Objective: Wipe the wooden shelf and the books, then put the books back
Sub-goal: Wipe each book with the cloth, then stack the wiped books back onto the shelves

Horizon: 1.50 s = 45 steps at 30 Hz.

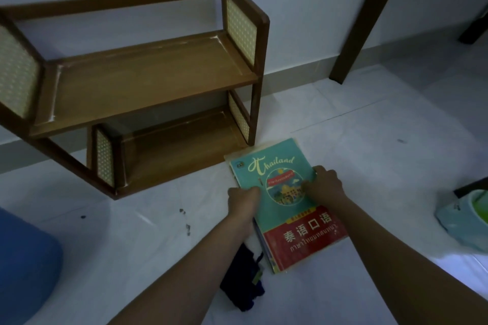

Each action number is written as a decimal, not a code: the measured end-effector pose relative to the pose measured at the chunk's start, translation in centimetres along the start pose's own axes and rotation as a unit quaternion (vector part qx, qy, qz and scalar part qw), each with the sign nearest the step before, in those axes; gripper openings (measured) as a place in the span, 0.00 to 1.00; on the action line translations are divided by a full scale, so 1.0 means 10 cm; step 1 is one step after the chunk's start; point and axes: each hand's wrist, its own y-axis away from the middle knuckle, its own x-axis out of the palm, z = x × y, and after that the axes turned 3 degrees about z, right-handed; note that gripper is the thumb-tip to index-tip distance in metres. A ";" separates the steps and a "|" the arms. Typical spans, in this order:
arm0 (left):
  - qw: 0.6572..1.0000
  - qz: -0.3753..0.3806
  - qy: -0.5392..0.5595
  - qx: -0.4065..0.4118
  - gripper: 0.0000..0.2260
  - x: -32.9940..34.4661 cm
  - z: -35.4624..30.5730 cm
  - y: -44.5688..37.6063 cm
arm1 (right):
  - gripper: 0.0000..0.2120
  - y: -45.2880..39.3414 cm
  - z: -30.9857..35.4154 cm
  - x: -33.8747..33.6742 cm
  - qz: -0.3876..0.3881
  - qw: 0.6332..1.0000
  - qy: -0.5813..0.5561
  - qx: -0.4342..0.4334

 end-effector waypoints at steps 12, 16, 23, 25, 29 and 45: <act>0.986 0.144 0.044 0.075 0.23 -0.02 0.03 0.21 | 0.20 0.07 -0.19 -0.27 0.081 0.944 -0.317 0.037; 0.973 0.191 0.099 0.088 0.20 -0.26 0.07 0.40 | 0.25 0.25 -0.23 -0.54 0.152 0.900 -0.408 -0.032; 0.955 0.149 -0.040 0.252 0.19 -0.86 -0.32 0.84 | 0.22 0.91 0.27 -0.67 0.154 0.891 -0.375 -0.203; 0.943 0.092 -0.105 0.303 0.22 -1.09 -0.40 0.95 | 0.25 1.12 0.49 -0.59 0.139 0.884 -0.367 -0.253; 0.928 0.017 -0.138 0.345 0.22 -1.63 -0.40 1.09 | 0.24 1.47 0.92 -0.29 0.117 0.877 -0.339 -0.320; 0.936 -0.106 -0.086 0.325 0.19 -2.67 0.24 0.79 | 0.13 1.59 1.39 0.89 0.126 0.898 -0.262 -0.332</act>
